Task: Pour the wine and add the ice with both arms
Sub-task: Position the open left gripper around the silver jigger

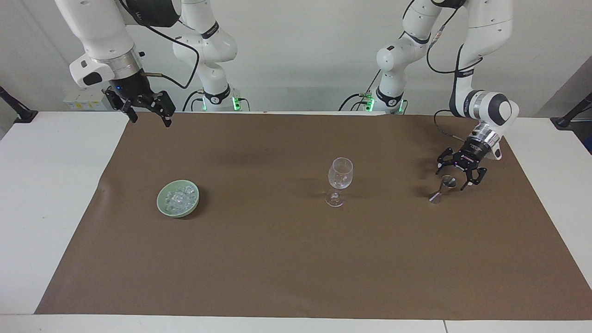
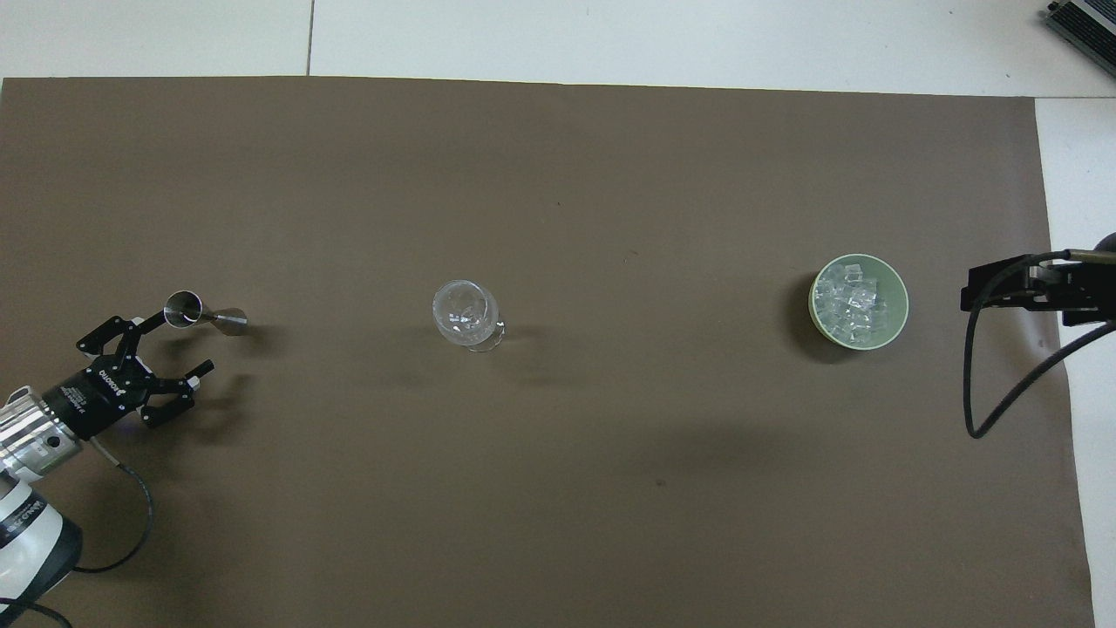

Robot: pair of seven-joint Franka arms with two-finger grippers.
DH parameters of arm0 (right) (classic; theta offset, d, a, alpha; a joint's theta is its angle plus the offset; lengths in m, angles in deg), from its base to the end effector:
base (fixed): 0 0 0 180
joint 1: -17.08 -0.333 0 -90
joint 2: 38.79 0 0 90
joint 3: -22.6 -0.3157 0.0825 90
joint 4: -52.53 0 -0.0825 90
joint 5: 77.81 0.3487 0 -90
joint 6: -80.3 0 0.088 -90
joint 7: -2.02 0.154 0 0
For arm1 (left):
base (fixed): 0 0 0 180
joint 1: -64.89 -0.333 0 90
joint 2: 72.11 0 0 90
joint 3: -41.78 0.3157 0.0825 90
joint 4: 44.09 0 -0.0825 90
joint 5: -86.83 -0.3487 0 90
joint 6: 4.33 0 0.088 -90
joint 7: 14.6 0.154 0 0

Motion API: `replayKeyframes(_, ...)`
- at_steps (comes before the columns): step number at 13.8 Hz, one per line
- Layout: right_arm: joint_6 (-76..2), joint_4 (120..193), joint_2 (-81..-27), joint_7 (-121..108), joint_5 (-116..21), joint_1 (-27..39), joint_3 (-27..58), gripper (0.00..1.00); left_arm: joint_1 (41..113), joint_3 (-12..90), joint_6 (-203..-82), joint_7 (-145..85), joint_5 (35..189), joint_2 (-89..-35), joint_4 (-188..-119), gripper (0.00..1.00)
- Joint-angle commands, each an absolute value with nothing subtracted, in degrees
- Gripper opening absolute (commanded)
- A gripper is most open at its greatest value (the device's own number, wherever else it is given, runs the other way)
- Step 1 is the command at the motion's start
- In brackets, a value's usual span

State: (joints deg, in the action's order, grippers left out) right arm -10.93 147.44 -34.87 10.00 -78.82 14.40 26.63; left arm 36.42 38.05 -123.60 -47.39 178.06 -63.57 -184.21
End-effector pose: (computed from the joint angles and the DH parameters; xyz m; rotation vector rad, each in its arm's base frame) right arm 0.4993 -0.0155 0.5764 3.1187 -0.2537 0.0074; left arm 0.4572 0.1096 0.2502 0.8507 1.8315 -0.5201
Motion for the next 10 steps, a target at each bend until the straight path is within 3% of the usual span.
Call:
replayKeyframes(1, -10.67, 148.59, -33.78, 8.26, -78.34, 14.79, 26.37, 1.0, 37.46, 38.53, -123.25, -45.71, 181.22, -62.71, -184.63, 1.0)
replayKeyframes(10, -10.67, 148.59, -33.78, 8.26, -78.34, 14.79, 26.37, 1.0, 38.08, 38.53, -120.61, -45.28, 184.12, -61.83, -184.54, 1.0)
